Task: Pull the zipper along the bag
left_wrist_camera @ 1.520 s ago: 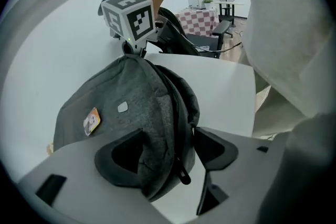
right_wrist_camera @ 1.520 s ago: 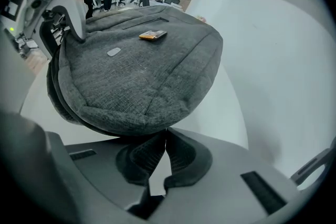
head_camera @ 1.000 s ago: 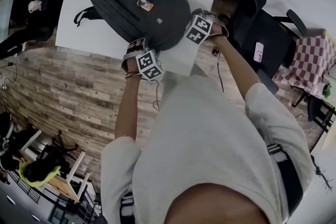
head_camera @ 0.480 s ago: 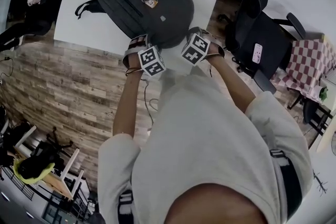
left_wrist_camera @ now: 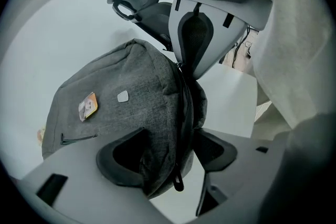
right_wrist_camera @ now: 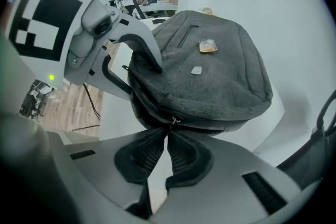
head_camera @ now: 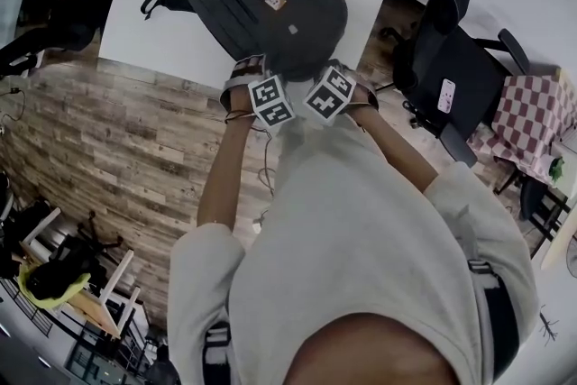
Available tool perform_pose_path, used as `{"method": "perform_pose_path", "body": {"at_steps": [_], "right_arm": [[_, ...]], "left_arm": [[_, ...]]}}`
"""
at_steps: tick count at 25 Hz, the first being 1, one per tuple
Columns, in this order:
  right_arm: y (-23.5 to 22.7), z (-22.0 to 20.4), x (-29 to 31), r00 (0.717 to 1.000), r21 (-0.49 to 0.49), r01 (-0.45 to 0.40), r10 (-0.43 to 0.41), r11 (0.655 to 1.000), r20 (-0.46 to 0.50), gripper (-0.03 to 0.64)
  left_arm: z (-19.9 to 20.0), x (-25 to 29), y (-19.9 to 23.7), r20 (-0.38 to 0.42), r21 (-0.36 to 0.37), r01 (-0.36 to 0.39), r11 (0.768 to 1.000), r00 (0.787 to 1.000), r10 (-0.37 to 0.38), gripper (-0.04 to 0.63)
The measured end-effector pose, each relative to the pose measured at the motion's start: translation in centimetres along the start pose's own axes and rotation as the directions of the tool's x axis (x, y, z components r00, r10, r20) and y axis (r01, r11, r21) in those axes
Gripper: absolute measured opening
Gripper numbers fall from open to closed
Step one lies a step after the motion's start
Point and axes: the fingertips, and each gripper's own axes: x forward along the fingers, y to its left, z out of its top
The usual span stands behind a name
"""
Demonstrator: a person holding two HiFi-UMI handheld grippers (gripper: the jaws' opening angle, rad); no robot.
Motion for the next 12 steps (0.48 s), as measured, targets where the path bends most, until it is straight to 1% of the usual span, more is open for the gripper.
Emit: {"method": "perform_pose_path", "body": {"at_steps": [2,5,8,12], "right_arm": [[1.1,0.5,0.0,0.999,0.027,-0.031,0.03,0.999,0.011,0.037],[2.1,1.1,0.5,0.999,0.013,-0.03,0.03,0.999,0.012,0.041],[2.6,1.4,0.7,0.999,0.023,-0.046,0.045,0.999,0.019,0.044],[2.6,1.3,0.7,0.996,0.075,-0.069,0.064,0.995,0.059,0.048]], "left_arm": [[0.0,-0.2,0.0,0.005,0.0,-0.003,1.0,1.0,0.003,0.311],[0.0,-0.2,0.0,0.002,0.004,-0.001,1.0,1.0,0.001,0.31],[-0.1,-0.1,-0.1,0.001,0.006,-0.003,1.0,1.0,0.003,0.31],[-0.1,-0.3,-0.3,0.008,0.016,-0.028,0.999,1.0,0.028,0.31]]}}
